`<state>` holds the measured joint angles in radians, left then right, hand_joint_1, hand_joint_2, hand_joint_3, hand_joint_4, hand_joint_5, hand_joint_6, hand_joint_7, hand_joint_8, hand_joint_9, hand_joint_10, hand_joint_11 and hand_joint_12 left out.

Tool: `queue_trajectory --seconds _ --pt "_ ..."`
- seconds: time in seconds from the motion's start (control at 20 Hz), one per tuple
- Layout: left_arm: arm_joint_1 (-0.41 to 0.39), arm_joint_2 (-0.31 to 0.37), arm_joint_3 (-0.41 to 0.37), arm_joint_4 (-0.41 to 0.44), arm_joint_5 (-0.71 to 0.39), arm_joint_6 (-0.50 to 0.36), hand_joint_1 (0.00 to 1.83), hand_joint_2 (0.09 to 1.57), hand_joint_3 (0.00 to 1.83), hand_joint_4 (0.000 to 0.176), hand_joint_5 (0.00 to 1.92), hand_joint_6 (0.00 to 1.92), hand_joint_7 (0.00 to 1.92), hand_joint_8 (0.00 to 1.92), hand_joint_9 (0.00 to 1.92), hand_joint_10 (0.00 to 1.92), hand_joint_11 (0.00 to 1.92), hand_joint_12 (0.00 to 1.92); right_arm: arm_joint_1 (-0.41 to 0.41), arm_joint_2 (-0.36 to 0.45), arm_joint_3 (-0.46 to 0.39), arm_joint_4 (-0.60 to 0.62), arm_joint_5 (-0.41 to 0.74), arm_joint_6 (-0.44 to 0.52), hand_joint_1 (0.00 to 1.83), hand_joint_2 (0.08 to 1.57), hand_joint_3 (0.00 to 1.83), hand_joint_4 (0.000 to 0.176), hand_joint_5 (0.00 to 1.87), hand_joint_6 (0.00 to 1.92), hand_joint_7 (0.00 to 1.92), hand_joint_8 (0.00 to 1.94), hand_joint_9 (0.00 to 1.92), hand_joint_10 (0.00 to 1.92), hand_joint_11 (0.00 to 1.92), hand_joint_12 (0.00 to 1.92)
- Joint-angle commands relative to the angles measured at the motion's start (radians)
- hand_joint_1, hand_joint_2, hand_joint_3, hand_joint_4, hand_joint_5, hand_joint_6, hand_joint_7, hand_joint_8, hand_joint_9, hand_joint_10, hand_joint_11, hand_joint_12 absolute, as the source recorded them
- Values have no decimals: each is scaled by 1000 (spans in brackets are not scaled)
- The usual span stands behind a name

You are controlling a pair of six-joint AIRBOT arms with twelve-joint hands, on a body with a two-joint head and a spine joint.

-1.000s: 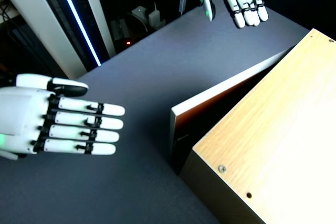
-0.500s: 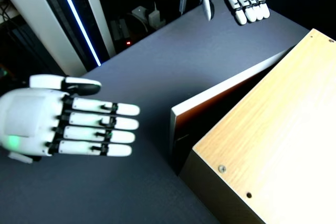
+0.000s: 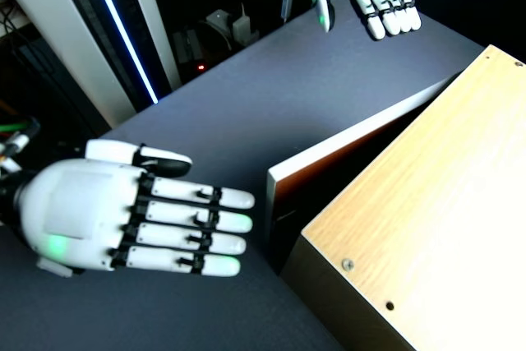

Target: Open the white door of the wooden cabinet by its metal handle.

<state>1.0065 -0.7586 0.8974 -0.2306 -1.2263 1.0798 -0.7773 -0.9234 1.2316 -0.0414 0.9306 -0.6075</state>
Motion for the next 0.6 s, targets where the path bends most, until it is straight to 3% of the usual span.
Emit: queue_trajectory --seconds 0.0,0.3,0.55 --pt "-2 -3 5 -4 -128 0 0 1465 0 0 58 1 29 3 35 3 17 145 20 6 9 32 100 -15 0 1420 0 0 0 0 0 0 0 0 0 0" --pt "4 -3 5 -3 -132 -3 0 1443 0 0 45 0 26 1 37 2 20 152 44 4 21 33 53 -53 0 1437 0 0 0 0 0 0 0 0 0 0" --pt "4 -4 5 -2 -131 -4 0 1445 0 0 29 4 10 4 18 5 11 156 70 -19 43 32 34 -53 0 1298 0 0 0 0 0 0 0 0 0 0"
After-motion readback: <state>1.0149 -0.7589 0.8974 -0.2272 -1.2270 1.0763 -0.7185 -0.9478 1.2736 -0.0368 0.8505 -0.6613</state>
